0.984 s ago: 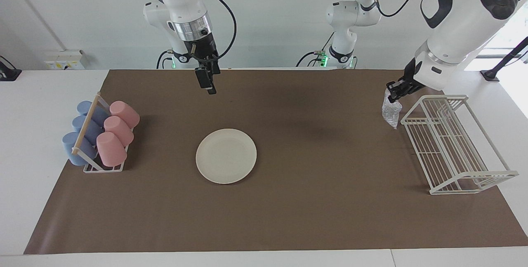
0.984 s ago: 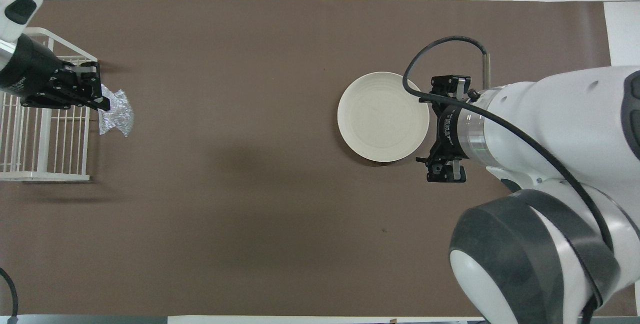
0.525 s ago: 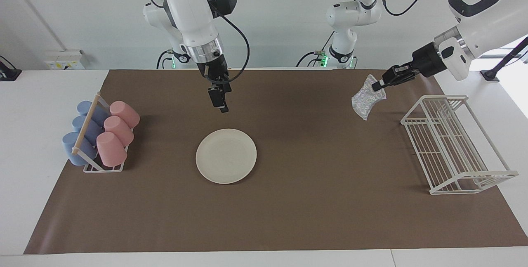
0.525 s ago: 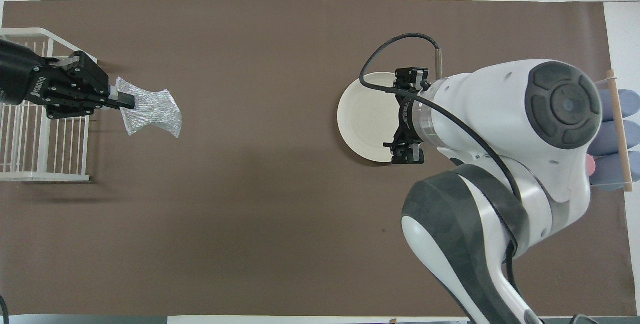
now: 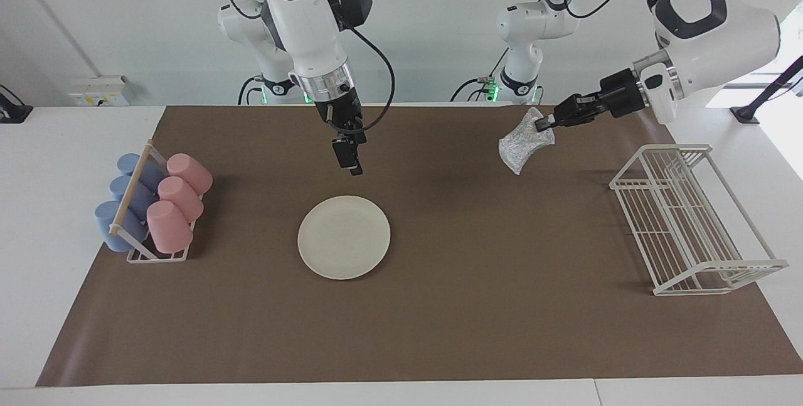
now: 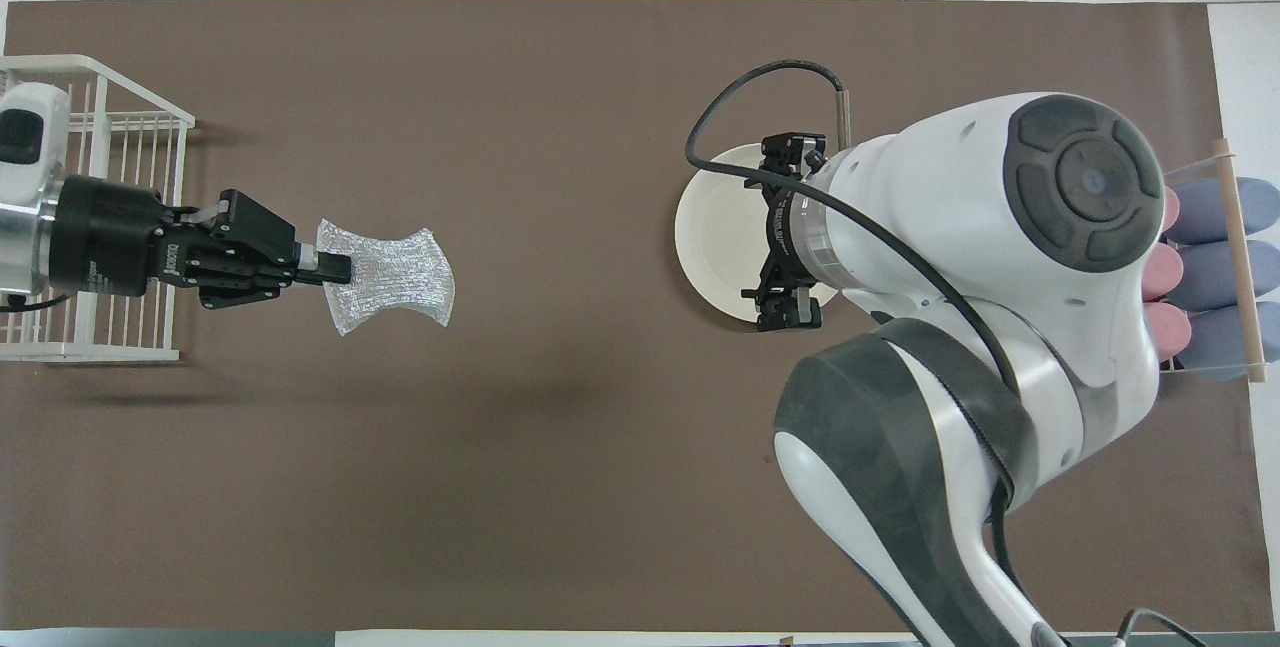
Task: Wipe plate with sponge
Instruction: 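Pull the clear sponge from the rack with the left gripper, then grasp the sponge with the right gripper from the left gripper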
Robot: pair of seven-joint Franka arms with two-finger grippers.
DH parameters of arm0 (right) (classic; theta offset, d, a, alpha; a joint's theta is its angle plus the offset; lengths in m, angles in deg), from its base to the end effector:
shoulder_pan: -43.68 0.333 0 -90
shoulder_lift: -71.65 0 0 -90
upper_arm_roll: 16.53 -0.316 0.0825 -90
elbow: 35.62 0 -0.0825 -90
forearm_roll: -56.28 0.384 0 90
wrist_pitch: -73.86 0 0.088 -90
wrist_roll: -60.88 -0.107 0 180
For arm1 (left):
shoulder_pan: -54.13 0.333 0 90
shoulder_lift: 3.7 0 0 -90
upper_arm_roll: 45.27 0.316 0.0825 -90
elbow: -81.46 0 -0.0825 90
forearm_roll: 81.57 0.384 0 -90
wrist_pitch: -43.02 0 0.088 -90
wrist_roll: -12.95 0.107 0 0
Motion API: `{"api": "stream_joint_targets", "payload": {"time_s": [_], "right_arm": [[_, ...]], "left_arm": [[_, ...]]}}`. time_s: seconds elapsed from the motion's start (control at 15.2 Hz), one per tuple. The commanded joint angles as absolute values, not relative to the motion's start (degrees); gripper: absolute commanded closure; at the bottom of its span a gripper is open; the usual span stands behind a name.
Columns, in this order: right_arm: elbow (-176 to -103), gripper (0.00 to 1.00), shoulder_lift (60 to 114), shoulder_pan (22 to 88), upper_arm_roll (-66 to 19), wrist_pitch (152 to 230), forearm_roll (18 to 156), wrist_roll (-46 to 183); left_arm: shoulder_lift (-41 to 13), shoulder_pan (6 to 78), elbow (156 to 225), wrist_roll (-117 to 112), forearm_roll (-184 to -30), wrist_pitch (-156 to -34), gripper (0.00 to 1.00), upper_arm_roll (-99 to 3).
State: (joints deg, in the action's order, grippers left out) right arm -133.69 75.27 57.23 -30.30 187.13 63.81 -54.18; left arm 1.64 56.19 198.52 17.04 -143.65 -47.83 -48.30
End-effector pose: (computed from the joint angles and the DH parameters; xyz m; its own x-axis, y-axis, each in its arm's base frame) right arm 0.5331 0.2806 0.5607 0.0108 -0.9768 -0.2138 -0.9928 0.0151 -0.1190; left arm 0.5033 -0.1027 0.5102 0.9519 -0.0347 -0.3043 0.2519 -0.4764 0.8424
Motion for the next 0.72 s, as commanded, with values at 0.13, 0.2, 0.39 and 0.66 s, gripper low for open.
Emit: {"api": "stream_joint_targets", "payload": {"time_s": [0.13, 0.2, 0.39, 0.66], "right_arm": [[-122.5, 0.0, 81.65, 59.4, -30.25, 178.56, 61.65, -56.44], [-118.81, 0.0, 84.2, 60.37, -30.16, 176.97, 61.56, -59.32], [-112.61, 0.0, 88.79, 65.82, -30.33, 175.37, 58.32, -67.25], [-116.57, 0.0, 87.21, 68.28, -30.51, 175.72, 58.22, -67.53]], "left_arm": [[3.59, 51.06, 207.13, 26.65, -154.23, -50.05, 1.0, -47.99], [3.59, 50.18, 208.27, 28.32, -156.61, -50.14, 1.0, -47.99], [3.94, 49.04, 213.02, 32.63, -162.77, -51.63, 1.0, -48.17], [4.82, 46.4, 216.54, 36.33, -170.94, -53.82, 1.0, -48.17]]}}
